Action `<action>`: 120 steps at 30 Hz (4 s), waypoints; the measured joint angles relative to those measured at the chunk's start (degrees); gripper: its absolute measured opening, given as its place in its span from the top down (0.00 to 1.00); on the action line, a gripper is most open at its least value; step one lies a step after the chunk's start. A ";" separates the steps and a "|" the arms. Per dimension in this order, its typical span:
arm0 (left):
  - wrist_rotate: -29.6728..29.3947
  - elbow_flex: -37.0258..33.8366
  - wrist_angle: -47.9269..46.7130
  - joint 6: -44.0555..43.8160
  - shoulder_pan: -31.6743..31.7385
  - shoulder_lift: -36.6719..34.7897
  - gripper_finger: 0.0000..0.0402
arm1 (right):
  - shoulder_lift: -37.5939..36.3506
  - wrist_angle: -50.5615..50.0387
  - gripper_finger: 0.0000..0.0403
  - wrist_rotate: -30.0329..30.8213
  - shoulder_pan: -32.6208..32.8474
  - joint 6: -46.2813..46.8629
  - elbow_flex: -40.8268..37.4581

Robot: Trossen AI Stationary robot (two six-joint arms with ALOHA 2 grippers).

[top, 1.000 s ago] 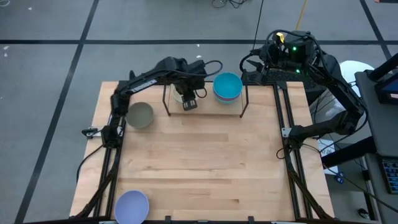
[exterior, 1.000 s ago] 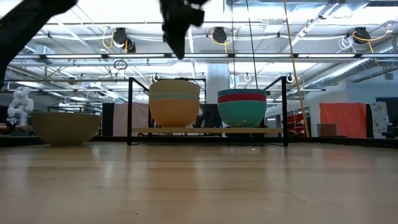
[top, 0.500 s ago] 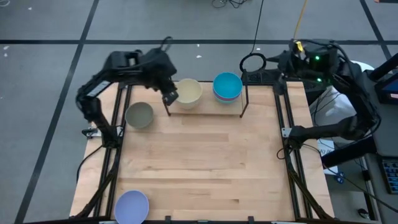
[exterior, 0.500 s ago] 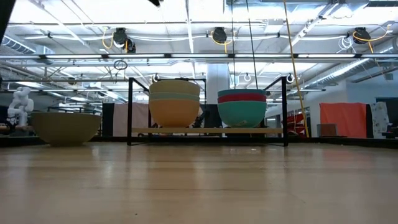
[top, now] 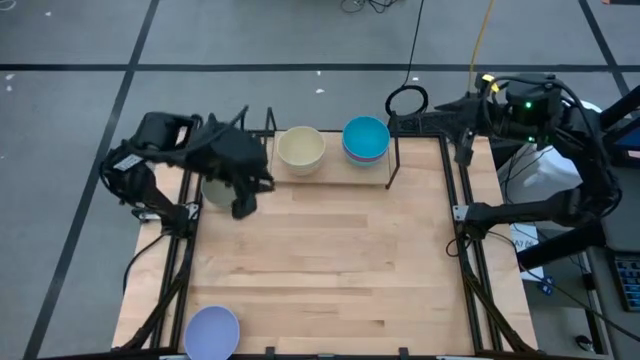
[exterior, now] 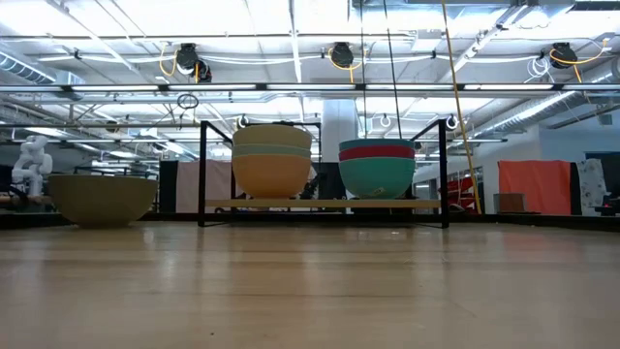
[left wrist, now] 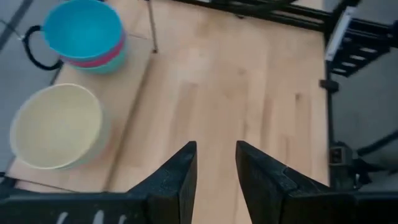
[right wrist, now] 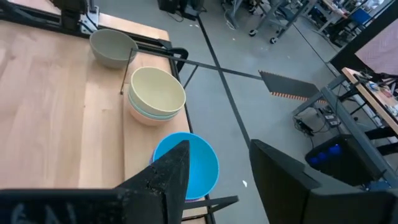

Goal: Place and stack bowls onto a shelf
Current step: Stack the purple bowl on top of the brown bowl on the shelf

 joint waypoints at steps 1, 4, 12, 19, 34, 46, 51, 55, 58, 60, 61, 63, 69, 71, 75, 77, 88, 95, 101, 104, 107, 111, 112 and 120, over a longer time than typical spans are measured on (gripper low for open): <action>-0.24 -0.90 0.07 -0.87 -1.51 -0.11 0.71 | -0.10 0.01 0.60 -0.01 0.15 0.31 0.00; -0.29 -6.02 0.06 -5.55 -5.56 -0.49 0.71 | -0.39 0.03 0.60 -0.04 0.72 1.70 0.00; 1.38 -24.44 -0.04 -32.38 -17.94 -5.61 0.71 | -0.03 0.06 0.60 -0.13 2.29 4.46 0.00; 1.55 -34.46 0.03 -67.36 -31.63 -6.77 0.71 | 1.49 1.71 0.60 -0.11 3.32 4.65 0.00; 1.74 -48.98 22.57 -119.56 -45.75 -2.74 0.71 | 4.38 3.09 0.60 -0.04 3.47 2.64 0.00; 3.25 -50.61 32.95 -122.62 -45.75 6.85 0.71 | 4.38 3.53 0.60 0.02 3.47 -0.82 0.00; 6.64 -50.62 32.42 -123.65 -46.08 9.37 0.71 | 4.38 3.53 0.60 0.04 3.47 -1.18 0.00; 7.02 -50.60 32.29 -123.69 -46.07 10.05 0.71 | 4.38 3.53 0.60 0.04 3.47 -1.18 0.00; 7.59 -50.58 31.88 -123.77 -46.06 11.09 0.71 | 4.38 3.52 0.60 0.04 3.47 -1.18 0.00; 8.78 -50.58 31.49 -123.94 -46.05 11.61 0.71 | 4.38 3.53 0.60 0.05 3.47 -1.18 0.00; 8.87 -50.58 31.27 -123.95 -46.06 11.74 0.71 | 4.38 3.53 0.60 0.04 3.47 -1.18 0.00; 9.27 -50.58 30.91 -124.06 -46.06 12.02 0.71 | 4.38 3.53 0.60 0.07 3.47 -1.18 0.00; 10.59 -50.58 29.73 -124.10 -46.06 12.39 0.71 | 4.38 4.08 0.60 0.07 3.47 0.39 0.00; 10.75 -50.58 29.34 -124.10 -46.06 12.68 0.71 | 4.38 4.27 0.60 0.07 3.47 0.40 0.00; 10.73 -50.58 29.61 -123.59 -45.99 14.19 0.71 | 4.40 4.70 0.60 0.07 3.47 0.50 0.00; 10.61 -50.58 30.33 -123.54 -46.03 15.27 0.71 | 4.38 4.89 0.60 0.07 3.47 0.50 0.00; 8.02 -50.60 30.33 -116.08 -46.03 16.68 0.71 | 4.40 5.67 0.60 0.07 3.47 0.37 0.00; 7.36 -50.60 29.97 -115.68 -46.03 18.43 0.71 | 4.38 6.54 0.60 0.07 3.47 0.37 0.00; 7.93 -50.60 29.99 -115.69 -46.06 19.89 0.74 | 4.38 6.52 0.60 0.07 3.47 0.35 0.00; 8.47 -50.58 29.93 -115.08 -46.06 19.87 0.86 | 4.39 6.52 0.60 0.07 3.47 0.35 0.00; 9.13 -50.49 28.47 -113.49 -46.06 19.65 0.96 | 4.38 6.52 0.60 0.07 3.47 0.35 0.00; 9.70 -50.54 26.26 -110.50 -45.50 18.73 0.98 | 4.38 6.52 0.60 0.07 3.47 -0.59 0.00; 9.67 -50.60 25.33 -108.98 -45.07 18.10 0.98 | 4.38 6.52 0.60 0.07 3.47 -0.76 0.00; 10.66 -50.60 12.87 -91.53 -37.84 7.06 0.98 | 4.40 7.29 0.60 0.07 3.47 -1.60 0.00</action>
